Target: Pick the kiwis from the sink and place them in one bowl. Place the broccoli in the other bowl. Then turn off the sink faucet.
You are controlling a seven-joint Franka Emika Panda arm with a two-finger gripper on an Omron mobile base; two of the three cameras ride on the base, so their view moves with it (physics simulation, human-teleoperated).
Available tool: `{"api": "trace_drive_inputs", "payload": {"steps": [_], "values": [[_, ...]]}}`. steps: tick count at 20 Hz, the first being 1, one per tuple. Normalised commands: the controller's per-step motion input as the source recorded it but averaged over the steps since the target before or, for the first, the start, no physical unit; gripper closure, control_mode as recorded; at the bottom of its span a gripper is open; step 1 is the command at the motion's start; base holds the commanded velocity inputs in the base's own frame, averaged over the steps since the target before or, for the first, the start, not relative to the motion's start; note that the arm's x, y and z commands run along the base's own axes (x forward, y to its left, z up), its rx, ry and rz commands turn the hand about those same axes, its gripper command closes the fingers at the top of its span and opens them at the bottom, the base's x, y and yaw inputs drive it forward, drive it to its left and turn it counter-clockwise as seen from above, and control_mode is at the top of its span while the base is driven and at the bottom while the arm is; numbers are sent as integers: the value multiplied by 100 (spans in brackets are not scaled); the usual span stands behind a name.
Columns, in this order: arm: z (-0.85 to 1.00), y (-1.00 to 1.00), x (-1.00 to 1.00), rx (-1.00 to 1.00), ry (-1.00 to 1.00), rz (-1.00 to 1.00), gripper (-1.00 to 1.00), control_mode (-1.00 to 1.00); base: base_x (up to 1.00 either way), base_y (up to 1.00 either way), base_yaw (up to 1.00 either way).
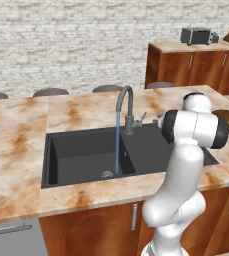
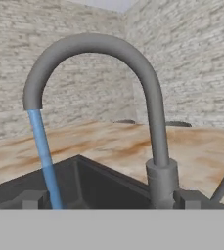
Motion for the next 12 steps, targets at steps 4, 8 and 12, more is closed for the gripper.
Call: {"api": "trace_drive_inputs", "payload": {"steps": [4, 8, 12], "values": [[-10, -20, 35, 10, 0, 15, -100, -100, 0, 0, 0], [-1, 0, 43, 6, 0, 2, -100, -100, 0, 0, 0], [-18, 2, 43, 4, 0, 0, -100, -100, 0, 0, 0]]}}
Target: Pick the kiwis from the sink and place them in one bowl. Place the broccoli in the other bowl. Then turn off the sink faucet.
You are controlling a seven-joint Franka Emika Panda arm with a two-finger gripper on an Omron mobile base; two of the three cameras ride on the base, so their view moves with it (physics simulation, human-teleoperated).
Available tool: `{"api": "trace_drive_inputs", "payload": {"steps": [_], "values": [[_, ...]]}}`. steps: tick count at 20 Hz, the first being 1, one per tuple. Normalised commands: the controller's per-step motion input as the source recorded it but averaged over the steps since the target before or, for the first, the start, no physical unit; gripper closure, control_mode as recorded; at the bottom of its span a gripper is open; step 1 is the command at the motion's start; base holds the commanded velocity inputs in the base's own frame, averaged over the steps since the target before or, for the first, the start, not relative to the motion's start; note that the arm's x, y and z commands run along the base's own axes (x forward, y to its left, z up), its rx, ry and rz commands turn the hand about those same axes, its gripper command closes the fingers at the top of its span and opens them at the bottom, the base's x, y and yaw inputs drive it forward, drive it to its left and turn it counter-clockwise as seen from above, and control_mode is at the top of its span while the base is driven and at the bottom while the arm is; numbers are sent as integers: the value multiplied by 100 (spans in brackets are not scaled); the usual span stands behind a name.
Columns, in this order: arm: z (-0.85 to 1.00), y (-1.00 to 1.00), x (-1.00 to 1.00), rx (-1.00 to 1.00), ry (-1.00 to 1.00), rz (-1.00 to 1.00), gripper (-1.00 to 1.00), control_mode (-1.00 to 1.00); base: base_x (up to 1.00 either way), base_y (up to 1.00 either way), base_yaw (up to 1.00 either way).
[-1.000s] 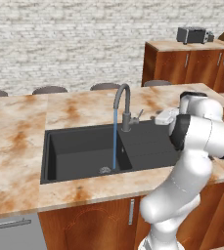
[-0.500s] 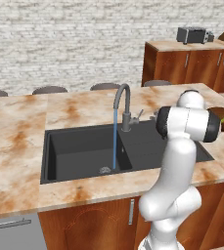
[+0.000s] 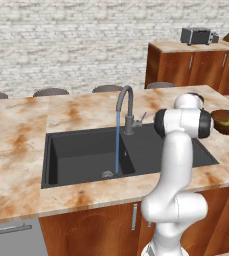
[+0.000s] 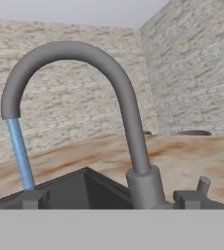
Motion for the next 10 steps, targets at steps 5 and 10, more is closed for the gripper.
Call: {"api": "trace_drive_inputs", "payload": {"steps": [5, 10], "values": [[-21, 22, 34, 2, 0, 0, -100, -100, 0, 0, 0], [0, 24, 0, 0, 0, 0, -100, -100, 0, 0, 0]]}}
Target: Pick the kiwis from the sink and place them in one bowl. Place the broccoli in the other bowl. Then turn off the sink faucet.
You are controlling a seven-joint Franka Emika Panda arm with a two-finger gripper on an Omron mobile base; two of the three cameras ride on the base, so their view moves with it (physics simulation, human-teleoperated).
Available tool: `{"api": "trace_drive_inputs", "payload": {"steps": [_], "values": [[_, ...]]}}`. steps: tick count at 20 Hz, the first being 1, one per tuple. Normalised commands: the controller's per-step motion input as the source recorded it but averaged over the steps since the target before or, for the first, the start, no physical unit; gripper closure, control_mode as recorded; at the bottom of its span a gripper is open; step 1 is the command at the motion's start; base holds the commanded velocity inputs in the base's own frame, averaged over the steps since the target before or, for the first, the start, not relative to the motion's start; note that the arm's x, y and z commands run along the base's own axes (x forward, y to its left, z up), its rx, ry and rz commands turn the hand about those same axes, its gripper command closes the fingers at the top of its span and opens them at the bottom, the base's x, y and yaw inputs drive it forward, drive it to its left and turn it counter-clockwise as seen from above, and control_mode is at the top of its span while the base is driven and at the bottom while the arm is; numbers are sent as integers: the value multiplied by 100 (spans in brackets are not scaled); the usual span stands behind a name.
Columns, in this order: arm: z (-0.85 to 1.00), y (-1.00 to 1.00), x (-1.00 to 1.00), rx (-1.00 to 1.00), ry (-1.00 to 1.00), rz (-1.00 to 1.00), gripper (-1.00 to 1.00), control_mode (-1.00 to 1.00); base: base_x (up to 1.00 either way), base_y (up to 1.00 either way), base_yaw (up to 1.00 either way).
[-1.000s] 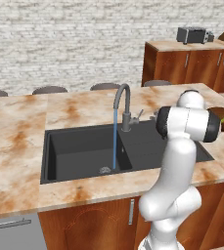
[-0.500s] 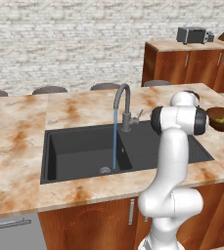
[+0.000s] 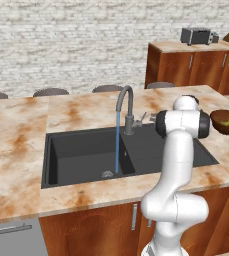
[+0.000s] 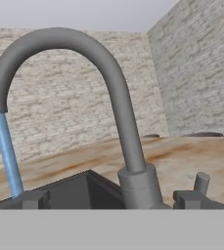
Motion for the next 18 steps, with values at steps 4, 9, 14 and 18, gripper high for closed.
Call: {"api": "trace_drive_inputs", "payload": {"steps": [4, 9, 14, 18], "values": [[-3, 0, 0, 0, 0, 0, -100, -100, 0, 0, 0], [-6, 4, 8, 0, 5, 0, -100, -100, 0, 0, 0], [-16, 0, 18, 0, 4, 0, -100, -100, 0, 0, 0], [-18, -1, 28, 0, 4, 0, -100, -100, 0, 0, 0]]}}
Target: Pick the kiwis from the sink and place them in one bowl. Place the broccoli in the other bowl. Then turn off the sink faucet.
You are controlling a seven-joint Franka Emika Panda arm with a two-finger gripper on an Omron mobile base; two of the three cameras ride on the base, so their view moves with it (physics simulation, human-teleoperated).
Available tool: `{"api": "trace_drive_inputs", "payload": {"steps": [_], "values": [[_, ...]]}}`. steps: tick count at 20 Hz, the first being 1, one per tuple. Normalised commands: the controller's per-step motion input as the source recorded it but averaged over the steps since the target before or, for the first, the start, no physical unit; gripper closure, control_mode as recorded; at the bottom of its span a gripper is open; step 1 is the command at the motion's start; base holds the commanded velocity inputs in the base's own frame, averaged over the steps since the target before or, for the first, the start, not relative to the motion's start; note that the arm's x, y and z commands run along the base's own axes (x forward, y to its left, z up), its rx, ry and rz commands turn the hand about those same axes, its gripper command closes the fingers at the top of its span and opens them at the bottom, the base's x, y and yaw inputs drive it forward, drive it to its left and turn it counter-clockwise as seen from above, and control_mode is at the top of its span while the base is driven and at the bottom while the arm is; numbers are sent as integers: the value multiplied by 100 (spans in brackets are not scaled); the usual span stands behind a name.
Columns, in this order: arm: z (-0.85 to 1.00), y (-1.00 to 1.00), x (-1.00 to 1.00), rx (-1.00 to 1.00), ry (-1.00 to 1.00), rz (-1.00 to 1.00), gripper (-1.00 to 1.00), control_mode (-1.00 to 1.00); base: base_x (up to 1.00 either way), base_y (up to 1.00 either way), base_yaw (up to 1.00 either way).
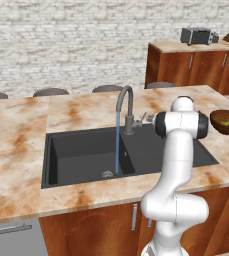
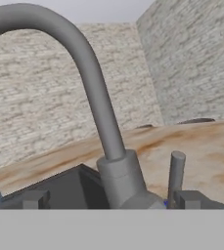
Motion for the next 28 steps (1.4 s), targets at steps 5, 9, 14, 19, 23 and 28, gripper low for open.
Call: {"api": "trace_drive_inputs", "payload": {"steps": [5, 9, 14, 19, 23, 28], "values": [[-20, -13, 30, 0, 2, 0, -100, -100, 0, 0, 0], [-18, -21, 31, 0, 0, 0, -100, -100, 0, 0, 0], [-5, -3, 35, 0, 2, 0, -100, -100, 0, 0, 0], [-1, 1, 31, 0, 1, 0, -100, -100, 0, 0, 0], [-4, 6, 8, 0, 1, 0, -100, -100, 0, 0, 0], [-14, 65, 0, 0, 0, 1, -100, -100, 0, 0, 0]]}}
